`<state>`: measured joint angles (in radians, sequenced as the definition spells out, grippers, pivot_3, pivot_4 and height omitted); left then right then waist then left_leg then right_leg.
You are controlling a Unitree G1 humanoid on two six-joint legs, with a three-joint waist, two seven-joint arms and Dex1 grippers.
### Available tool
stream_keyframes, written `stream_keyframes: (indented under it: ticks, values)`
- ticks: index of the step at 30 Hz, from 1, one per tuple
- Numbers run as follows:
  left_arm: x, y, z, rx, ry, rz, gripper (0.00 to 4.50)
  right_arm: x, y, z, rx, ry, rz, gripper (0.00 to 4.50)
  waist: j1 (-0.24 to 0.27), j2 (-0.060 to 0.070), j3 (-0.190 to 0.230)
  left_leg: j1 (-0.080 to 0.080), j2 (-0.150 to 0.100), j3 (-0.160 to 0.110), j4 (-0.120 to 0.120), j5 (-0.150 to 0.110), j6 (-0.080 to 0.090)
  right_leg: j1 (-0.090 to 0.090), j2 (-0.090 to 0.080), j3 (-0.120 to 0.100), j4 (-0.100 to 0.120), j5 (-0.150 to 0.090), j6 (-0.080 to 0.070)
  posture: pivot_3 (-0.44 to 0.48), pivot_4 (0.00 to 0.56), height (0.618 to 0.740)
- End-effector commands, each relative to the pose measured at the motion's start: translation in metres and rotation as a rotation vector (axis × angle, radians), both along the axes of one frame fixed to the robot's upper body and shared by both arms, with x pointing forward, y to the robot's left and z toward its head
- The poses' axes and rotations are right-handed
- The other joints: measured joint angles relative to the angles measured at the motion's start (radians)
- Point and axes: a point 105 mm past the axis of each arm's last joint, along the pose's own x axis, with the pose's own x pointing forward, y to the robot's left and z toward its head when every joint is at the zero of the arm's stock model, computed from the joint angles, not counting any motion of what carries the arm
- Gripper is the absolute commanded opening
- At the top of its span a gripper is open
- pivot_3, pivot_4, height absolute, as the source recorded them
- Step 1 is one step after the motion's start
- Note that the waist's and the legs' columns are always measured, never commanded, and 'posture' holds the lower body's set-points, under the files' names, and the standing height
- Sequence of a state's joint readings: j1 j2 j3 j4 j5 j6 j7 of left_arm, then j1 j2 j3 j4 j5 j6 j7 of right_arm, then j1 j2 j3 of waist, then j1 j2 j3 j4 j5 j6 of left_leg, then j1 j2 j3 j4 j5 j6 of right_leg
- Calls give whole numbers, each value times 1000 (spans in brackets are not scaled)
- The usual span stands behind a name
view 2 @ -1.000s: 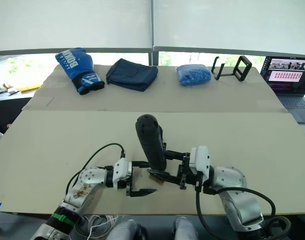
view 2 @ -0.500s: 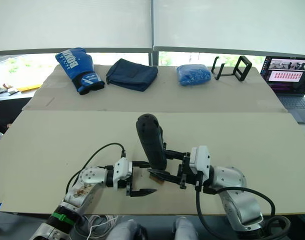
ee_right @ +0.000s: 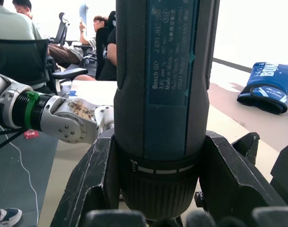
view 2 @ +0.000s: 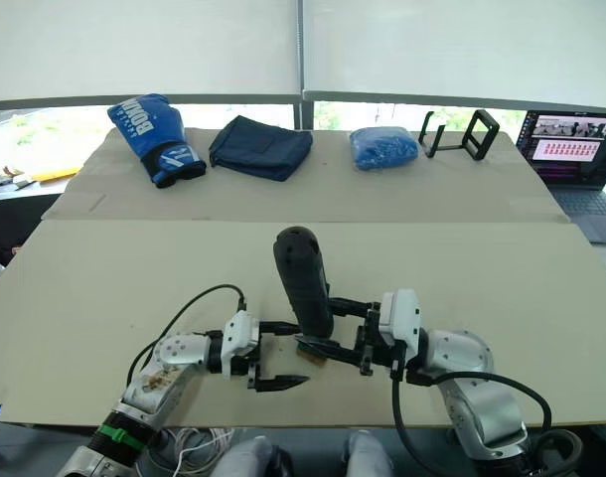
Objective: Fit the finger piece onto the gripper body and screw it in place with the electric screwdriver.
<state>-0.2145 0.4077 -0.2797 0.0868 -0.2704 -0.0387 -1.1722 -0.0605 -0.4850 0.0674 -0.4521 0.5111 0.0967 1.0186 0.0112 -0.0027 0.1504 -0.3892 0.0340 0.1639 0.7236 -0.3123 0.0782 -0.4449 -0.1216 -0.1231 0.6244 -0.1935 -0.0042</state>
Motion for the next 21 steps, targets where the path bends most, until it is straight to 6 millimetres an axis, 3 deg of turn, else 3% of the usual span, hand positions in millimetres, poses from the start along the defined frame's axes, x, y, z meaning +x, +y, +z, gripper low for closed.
stream_keyframes:
  ticks: [1, 21]
  values:
    - [0, 6, 11, -21, -27, -10, 4500, -6, 0, 24, 47, -81, 20, 1914, 0, 0, 0, 0, 0, 0, 0, 0, 0, 0, 0, 0, 0, 0, 0, 0, 150, 740]
    - [-4, 25, 54, -103, -108, -43, 4500, -15, -9, 63, 79, -159, 32, 1914, 1, 0, 0, -3, -1, 1, 0, 0, 0, -3, 3, 0, 0, 0, 0, 0, 150, 740]
